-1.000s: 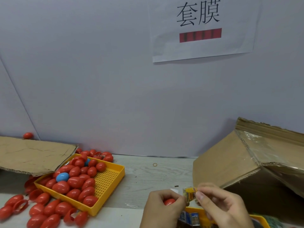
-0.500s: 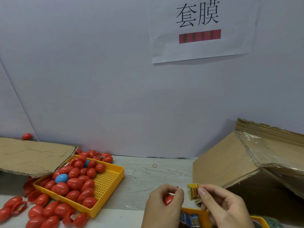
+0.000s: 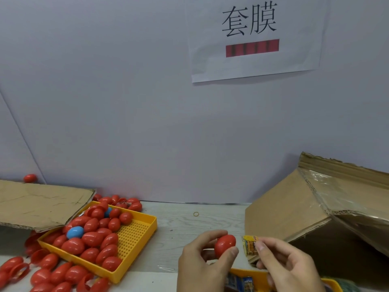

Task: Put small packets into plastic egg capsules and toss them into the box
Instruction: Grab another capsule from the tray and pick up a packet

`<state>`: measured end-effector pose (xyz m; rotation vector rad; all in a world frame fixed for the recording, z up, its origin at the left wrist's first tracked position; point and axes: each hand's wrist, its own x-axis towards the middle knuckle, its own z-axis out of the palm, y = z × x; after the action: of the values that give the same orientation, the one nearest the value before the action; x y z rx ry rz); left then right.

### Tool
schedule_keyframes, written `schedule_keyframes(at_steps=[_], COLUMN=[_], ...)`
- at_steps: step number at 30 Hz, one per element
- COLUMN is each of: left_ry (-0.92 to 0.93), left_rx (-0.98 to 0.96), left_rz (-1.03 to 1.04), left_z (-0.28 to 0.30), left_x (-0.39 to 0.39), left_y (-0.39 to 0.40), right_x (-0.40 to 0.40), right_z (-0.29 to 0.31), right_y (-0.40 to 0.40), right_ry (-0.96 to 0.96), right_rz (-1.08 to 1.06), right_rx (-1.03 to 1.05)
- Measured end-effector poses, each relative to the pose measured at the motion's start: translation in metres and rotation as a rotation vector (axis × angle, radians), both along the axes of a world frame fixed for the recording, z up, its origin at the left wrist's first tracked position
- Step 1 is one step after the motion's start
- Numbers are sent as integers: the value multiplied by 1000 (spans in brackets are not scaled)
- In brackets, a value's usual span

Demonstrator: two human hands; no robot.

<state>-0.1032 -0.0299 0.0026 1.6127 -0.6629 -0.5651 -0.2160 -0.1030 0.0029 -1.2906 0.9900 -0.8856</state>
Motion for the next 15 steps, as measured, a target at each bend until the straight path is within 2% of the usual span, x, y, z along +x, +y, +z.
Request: schedule_keyframes(at_steps=[15], left_ry=[60], left_rx=[89], left_rz=[-63], left_z=[-6], left_x=[-3], left_y=[-2], right_x=[0], right_z=[-5], right_y=[0], right_ry=[11], right_rz=[-31], right_rx=[-74])
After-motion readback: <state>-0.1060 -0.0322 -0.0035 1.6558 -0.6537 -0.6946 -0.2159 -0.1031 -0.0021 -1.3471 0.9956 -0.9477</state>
